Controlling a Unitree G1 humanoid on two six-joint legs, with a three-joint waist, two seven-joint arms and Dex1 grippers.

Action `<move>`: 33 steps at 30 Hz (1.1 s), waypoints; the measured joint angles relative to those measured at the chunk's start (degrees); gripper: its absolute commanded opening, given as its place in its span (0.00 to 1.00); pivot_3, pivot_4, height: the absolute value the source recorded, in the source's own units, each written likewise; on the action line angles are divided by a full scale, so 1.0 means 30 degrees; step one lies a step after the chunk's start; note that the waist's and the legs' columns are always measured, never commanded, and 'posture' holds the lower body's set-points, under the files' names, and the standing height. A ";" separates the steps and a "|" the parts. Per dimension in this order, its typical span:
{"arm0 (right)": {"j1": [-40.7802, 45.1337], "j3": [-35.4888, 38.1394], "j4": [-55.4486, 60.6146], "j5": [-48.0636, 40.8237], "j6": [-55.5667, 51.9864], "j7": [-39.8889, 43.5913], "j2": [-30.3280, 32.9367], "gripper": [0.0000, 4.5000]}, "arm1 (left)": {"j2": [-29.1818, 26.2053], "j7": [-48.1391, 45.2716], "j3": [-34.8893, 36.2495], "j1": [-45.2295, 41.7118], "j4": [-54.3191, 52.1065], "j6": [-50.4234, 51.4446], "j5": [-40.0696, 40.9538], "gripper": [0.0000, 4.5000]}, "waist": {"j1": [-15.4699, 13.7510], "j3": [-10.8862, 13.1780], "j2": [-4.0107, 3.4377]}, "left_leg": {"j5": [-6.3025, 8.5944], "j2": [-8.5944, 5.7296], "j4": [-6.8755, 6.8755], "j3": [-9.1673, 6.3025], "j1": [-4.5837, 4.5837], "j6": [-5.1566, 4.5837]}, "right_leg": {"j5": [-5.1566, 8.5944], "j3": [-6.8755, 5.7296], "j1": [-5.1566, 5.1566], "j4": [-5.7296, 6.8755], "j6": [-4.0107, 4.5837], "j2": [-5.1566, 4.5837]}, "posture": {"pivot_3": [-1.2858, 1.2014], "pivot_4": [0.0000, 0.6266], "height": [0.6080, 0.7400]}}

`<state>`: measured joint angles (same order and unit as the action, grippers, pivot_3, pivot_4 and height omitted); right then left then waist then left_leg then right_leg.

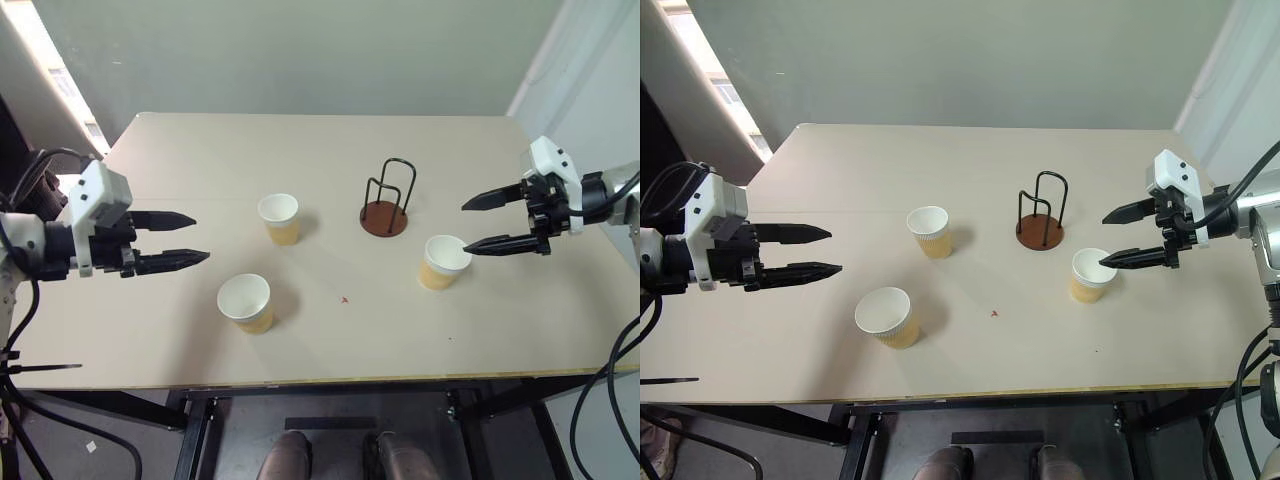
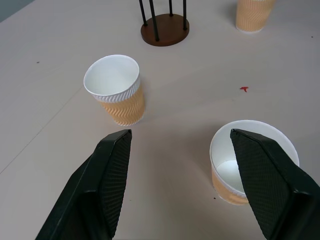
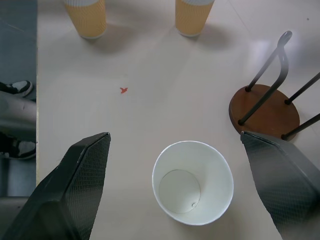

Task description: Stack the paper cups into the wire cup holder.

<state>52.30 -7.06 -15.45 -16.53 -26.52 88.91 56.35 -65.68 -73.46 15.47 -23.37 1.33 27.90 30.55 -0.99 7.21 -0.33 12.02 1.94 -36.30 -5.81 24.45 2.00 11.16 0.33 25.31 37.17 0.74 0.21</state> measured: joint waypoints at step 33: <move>0.5722 0.1197 -1.4702 0.3729 0.2325 -1.4161 -1.0957 0.61 | 0.6813 0.7167 -0.3704 -0.5314 0.0402 -0.0317 -0.3611 0.76 | -0.0050 -0.0009 -0.0023 | -0.0066 -0.0001 -0.0004 0.0001 0.0157 0.0013 | -0.0109 -0.0020 0.0139 -0.0061 0.0018 -0.0004 | 0.52 0.24 1.00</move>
<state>69.47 -3.47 -59.56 -5.34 -19.55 46.43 23.48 -45.24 -51.96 4.36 -39.32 2.54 26.95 19.72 -1.14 7.18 -0.40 11.82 1.93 -36.31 -5.80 24.92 2.04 10.83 0.27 25.73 36.98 0.79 0.20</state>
